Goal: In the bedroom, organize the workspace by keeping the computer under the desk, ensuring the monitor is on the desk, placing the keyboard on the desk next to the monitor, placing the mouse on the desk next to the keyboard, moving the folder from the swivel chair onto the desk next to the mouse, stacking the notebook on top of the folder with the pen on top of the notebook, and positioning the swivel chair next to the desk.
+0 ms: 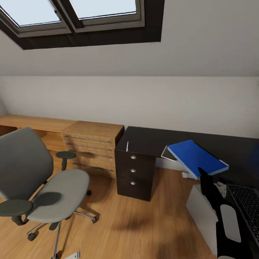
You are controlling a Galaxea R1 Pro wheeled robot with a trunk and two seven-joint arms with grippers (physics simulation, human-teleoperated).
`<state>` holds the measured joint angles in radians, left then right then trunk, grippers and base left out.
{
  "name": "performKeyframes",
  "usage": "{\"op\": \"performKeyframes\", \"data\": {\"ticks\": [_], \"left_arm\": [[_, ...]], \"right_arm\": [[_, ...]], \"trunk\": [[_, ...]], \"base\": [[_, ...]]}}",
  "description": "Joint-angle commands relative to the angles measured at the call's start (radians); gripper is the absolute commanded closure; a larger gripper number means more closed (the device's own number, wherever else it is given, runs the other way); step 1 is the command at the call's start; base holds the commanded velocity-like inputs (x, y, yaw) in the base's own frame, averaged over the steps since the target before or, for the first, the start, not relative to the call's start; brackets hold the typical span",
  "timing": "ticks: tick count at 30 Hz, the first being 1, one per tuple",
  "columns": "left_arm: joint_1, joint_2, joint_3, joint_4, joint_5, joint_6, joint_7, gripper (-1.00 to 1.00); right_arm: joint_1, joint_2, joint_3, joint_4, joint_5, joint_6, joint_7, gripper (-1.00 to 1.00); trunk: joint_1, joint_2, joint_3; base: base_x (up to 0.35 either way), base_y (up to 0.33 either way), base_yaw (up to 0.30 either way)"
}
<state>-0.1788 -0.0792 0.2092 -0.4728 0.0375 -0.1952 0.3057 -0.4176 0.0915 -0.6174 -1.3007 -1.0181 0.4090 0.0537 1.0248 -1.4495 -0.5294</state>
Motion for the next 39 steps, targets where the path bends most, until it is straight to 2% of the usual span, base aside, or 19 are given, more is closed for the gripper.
{"op": "performKeyframes", "data": {"ticks": [1,23,34,37,38,39], "left_arm": [[-0.001,-0.001,0.002,0.000,0.004,-0.004,0.000,-1.00],[-0.001,-0.007,0.002,0.001,0.001,-0.004,0.000,-1.00],[-0.001,-0.011,0.004,0.000,0.000,-0.005,0.005,-1.00],[-0.001,-0.030,-0.065,-0.003,-0.025,-0.008,0.007,-1.00],[-0.001,-0.034,-0.100,-0.005,-0.030,-0.008,0.009,-1.00],[-0.001,-0.042,-0.132,-0.062,-0.032,-0.002,0.009,-1.00]], "right_arm": [[-0.001,0.002,-0.002,-0.001,-0.013,0.008,0.002,1.00],[-0.001,0.003,0.000,0.000,-0.027,0.008,0.001,1.00],[-0.001,0.002,0.001,0.000,-0.026,0.006,-0.001,1.00],[-0.001,0.002,0.001,0.001,-0.024,0.004,-0.017,1.00],[-0.001,0.003,0.001,0.002,-0.025,0.004,-0.027,1.00],[-0.001,0.003,0.002,0.004,-0.024,0.003,-0.035,1.00]], "trunk": [[0.000,-0.001,-0.001],[0.000,-0.001,-0.001],[0.000,-0.001,-0.001],[0.000,-0.001,-0.001],[0.000,-0.001,-0.001],[0.000,-0.001,-0.001]], "base": [[0.228,0.000,-0.002],[0.317,0.000,-0.005],[0.108,0.000,-0.223],[0.002,0.000,-0.257],[0.000,0.000,-0.257],[0.000,0.000,-0.257]]}}
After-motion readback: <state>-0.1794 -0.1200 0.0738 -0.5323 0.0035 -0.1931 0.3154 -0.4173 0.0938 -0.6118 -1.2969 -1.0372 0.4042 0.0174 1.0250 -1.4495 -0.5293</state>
